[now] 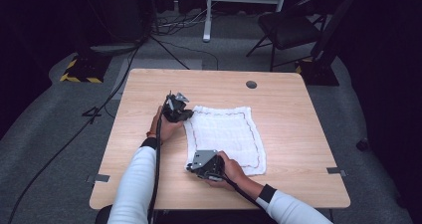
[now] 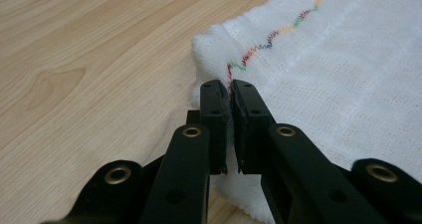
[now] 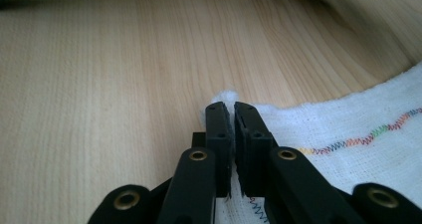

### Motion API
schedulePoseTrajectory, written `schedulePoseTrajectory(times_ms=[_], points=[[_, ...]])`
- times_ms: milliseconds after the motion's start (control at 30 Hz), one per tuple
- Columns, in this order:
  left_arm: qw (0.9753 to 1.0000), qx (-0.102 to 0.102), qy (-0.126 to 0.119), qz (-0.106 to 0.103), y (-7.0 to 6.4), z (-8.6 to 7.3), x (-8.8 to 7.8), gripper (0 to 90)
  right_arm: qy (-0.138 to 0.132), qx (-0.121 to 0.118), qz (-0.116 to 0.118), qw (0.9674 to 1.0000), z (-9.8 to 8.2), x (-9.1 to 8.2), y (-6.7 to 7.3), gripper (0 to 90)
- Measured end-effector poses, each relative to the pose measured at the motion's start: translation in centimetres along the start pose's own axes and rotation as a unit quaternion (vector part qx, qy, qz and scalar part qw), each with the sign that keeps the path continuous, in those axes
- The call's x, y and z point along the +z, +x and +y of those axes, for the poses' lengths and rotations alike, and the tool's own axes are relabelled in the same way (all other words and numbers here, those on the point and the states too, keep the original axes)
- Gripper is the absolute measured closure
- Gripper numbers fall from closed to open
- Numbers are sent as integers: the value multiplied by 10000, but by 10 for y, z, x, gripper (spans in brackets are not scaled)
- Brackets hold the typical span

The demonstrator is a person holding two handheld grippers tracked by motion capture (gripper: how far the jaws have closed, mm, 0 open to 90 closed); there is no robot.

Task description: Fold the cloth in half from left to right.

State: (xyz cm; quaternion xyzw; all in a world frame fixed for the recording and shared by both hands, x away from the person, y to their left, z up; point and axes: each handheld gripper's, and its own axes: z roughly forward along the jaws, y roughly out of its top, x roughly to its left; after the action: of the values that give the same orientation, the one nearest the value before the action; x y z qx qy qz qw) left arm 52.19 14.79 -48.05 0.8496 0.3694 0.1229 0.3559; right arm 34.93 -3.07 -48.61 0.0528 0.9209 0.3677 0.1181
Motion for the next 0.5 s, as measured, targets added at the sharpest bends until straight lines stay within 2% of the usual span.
schedulePoseTrajectory(times_ms=[233, 267, 367, 400, 467, 500], points=[[9999, -70, -144, 49, 6, -7, -15, 847, -139, -107, -26, 9998, 12, -3, 4, 857], [9997, -152, -186, 61, 6, -7, -17, 847, -139, -107, -26, 9998, 12, -3, 4, 857], [9994, -128, -325, 72, 3, 0, -24, 848, -202, -116, -100, 9997, 14, -14, 0, 857], [9994, -128, -325, 72, 3, 0, -24, 848, -202, -116, -100, 9997, 14, -14, 0, 857], [9995, -19, -300, 129, -2, 10, -23, 848, -277, -45, -136, 9995, 11, -25, -5, 857], [9995, -19, -300, 129, -2, 10, -23, 848, -301, -46, -158, 9994, 10, -28, -6, 857]])
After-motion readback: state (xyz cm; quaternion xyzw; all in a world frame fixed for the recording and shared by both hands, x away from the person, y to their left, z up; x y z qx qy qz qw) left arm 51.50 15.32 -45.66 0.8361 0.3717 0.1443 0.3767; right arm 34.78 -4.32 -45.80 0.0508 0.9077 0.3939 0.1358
